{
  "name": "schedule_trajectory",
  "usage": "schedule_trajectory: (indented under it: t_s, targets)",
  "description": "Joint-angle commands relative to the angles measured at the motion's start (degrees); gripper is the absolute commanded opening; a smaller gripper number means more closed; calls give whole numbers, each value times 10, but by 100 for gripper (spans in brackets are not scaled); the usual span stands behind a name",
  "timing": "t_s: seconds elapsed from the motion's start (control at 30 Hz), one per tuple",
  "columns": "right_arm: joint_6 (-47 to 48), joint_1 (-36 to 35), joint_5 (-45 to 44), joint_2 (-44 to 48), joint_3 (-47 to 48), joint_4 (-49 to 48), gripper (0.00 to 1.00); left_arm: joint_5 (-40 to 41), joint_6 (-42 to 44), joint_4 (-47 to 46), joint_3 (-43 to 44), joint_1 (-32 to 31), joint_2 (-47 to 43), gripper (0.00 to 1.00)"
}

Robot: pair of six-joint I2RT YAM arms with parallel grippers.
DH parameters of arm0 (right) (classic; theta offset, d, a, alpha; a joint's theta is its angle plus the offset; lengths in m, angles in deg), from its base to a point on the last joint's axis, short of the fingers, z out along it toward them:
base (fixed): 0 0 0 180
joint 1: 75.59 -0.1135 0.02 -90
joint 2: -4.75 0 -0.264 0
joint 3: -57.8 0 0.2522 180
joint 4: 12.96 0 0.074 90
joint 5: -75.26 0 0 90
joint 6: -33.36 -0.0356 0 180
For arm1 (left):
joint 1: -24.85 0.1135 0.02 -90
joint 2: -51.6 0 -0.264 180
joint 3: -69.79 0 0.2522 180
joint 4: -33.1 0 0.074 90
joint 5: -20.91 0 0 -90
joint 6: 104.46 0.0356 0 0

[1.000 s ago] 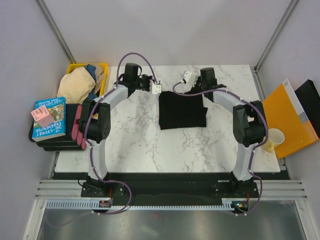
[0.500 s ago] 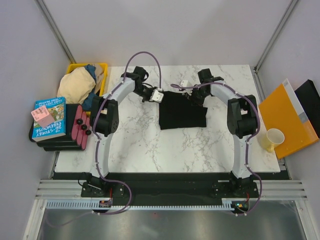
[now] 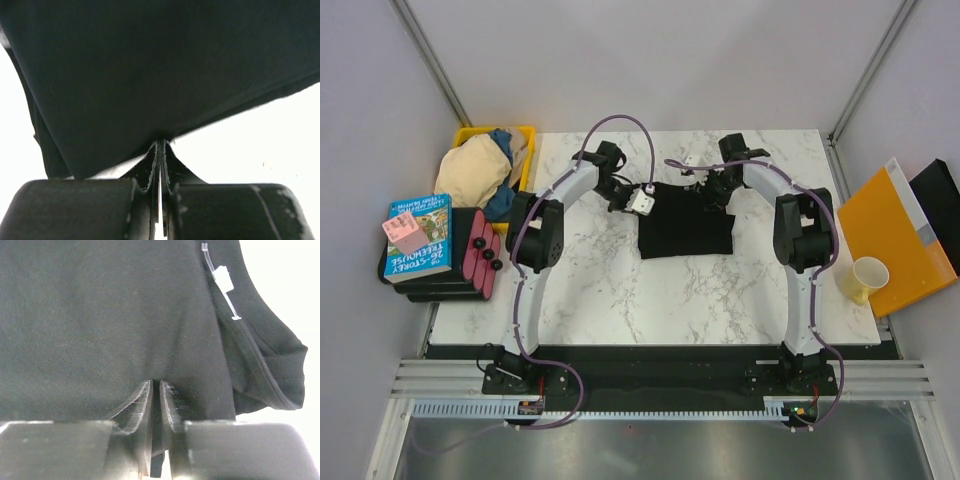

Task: Fold and stack the t-shirts
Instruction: Fold the long partially folded tshirt into a neat square, then put the neatly folded tshirt into the corner of the board with the right arm

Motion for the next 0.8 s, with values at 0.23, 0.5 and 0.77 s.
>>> schedule_trajectory:
  t_s: [0.23, 0.5, 0.77]
  targets:
    - [-163, 89, 81, 120, -18, 44, 97, 57, -87, -52, -35, 22, -134, 50]
    - [-161, 178, 220, 28, -20, 140, 91, 57, -92, -95, -42, -7, -132, 74]
    - [-129, 198, 274, -59, 46, 218, 90, 75, -71, -113, -34, -47, -108, 75]
